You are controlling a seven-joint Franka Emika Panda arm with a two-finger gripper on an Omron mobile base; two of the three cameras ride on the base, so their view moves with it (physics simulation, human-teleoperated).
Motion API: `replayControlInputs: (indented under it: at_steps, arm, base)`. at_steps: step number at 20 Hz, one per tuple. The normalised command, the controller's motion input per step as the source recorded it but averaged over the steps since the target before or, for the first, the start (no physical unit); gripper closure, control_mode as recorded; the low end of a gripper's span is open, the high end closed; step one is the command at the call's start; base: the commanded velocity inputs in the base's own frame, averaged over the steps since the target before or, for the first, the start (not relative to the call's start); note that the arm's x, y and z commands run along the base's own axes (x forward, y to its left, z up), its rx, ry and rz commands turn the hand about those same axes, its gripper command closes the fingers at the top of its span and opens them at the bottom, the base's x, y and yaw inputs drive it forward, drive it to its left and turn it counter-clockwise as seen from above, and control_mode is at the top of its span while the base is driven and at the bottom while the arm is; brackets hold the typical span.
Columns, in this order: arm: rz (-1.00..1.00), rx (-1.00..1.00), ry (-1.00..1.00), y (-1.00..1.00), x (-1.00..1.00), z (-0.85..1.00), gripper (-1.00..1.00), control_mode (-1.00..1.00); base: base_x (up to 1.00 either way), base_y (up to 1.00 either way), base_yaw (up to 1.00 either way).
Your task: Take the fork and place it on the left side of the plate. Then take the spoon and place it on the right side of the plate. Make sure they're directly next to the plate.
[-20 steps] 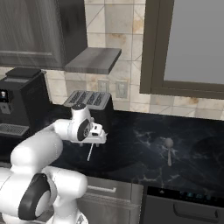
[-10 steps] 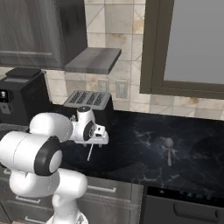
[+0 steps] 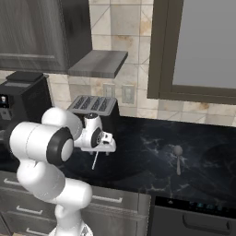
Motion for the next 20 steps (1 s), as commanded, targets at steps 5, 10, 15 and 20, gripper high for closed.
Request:
replayControlInputs:
  at_steps: [5, 10, 15, 20]
  arm:
    - [0.0, 0.01, 0.0, -0.02, 0.16, -0.26, -1.0, -1.0]
    - [-0.01, 0.03, 0.01, -0.05, -0.3, -0.22, -1.0, -1.0]
    - [-0.05, 0.01, 0.04, 0.0, -0.61, -0.19, 1.0, -1.0]
    - [-0.02, 0.04, 0.0, -0.01, -0.35, 0.1, 1.0, -1.0]
  base:
    - [0.0, 0.0, 0.0]
    - [0.0, 0.0, 0.0]
    - [0.0, 0.0, 0.0]
    - [0.0, 0.0, 0.0]
